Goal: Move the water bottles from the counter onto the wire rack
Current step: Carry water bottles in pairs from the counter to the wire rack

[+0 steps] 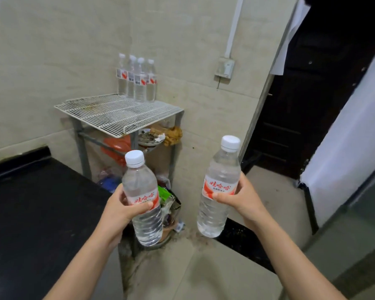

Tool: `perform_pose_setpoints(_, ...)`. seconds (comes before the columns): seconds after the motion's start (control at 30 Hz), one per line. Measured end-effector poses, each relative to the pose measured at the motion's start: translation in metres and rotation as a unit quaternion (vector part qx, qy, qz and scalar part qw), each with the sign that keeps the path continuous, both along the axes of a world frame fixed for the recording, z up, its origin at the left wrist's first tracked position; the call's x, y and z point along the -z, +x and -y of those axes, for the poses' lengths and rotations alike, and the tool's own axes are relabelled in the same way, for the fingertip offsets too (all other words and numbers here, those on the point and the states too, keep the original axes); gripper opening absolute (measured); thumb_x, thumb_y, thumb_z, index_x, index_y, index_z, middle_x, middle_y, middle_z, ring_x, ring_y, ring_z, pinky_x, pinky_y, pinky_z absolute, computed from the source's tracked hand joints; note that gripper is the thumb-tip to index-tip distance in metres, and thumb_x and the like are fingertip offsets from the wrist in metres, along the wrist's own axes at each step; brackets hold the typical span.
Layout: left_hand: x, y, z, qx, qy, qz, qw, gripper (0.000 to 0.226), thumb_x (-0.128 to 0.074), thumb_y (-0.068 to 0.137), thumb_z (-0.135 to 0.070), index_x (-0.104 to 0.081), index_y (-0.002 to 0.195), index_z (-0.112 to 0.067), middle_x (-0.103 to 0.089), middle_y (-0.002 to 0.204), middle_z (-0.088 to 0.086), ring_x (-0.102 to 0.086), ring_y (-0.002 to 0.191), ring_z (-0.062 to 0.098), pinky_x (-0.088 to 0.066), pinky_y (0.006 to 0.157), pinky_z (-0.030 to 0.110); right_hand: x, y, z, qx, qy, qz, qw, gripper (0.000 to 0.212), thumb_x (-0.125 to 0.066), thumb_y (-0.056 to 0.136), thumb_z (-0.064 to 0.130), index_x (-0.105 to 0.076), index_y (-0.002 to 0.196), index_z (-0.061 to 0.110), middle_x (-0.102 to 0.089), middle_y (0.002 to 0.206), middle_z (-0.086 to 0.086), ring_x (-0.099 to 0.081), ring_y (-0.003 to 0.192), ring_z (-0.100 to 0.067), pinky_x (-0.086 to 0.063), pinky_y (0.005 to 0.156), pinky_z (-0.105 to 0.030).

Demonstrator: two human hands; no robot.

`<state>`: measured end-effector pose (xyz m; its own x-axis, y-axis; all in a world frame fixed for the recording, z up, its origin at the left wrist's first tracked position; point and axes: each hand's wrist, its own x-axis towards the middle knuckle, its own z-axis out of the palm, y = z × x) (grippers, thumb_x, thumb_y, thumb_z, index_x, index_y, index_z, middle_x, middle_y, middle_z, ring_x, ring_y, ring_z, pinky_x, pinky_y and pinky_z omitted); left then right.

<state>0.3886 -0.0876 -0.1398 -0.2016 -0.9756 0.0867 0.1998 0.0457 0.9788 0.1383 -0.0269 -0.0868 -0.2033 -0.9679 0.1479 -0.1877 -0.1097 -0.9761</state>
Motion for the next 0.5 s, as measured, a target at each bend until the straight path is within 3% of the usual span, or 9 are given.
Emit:
perform_pose_setpoints(0.13,0.002,-0.031,0.035,-0.002,0.000,0.029,1.000,0.080,-0.080,0.032,-0.027,-0.060,0.108,-0.017,-0.074,0.093,0.000,-0.070,0.084,0.012,-0.056,0.072,0.022,0.016,-0.034,0.040,-0.007,0.021,0.014,1.000,0.067,-0.081,0.041,0.015,-0.055,0.102,0.027,-0.068,0.104,-0.001,-0.066,0.094,-0.015,-0.054,0.079,-0.027)
perform_pose_setpoints(0.3,-0.004,-0.070,0.084,-0.037,-0.021,0.035,0.998,0.073,-0.080,0.030,-0.027,-0.061,0.101,-0.023,-0.074,0.089,-0.002,-0.070,0.081,0.010,-0.054,0.067,0.022,0.018,-0.082,0.108,-0.038,0.010,0.016,0.999,0.059,-0.078,0.058,-0.009,-0.054,0.101,0.023,-0.067,0.094,0.006,-0.066,0.078,-0.003,-0.052,0.062,-0.011)
perform_pose_setpoints(0.4,-0.016,-0.093,0.114,-0.066,-0.046,0.029,0.996,0.073,-0.079,0.030,-0.026,-0.061,0.100,-0.023,-0.076,0.085,-0.007,-0.070,0.076,0.006,-0.053,0.058,0.015,0.005,-0.118,0.149,-0.068,-0.011,0.002,0.998,0.056,-0.079,0.051,0.001,-0.056,0.097,0.025,-0.072,0.082,0.010,-0.068,0.073,0.001,-0.051,0.059,-0.010)
perform_pose_setpoints(0.5,-0.034,-0.113,0.141,-0.103,-0.076,0.023,0.991,0.084,-0.086,0.020,-0.030,-0.062,0.100,-0.022,-0.076,0.087,-0.006,-0.071,0.078,0.009,-0.054,0.059,0.015,-0.019,-0.151,0.201,-0.110,-0.045,0.010,0.993,0.057,-0.076,0.043,0.008,-0.058,0.095,0.024,-0.073,0.079,0.009,-0.068,0.072,0.000,-0.051,0.058,-0.012)
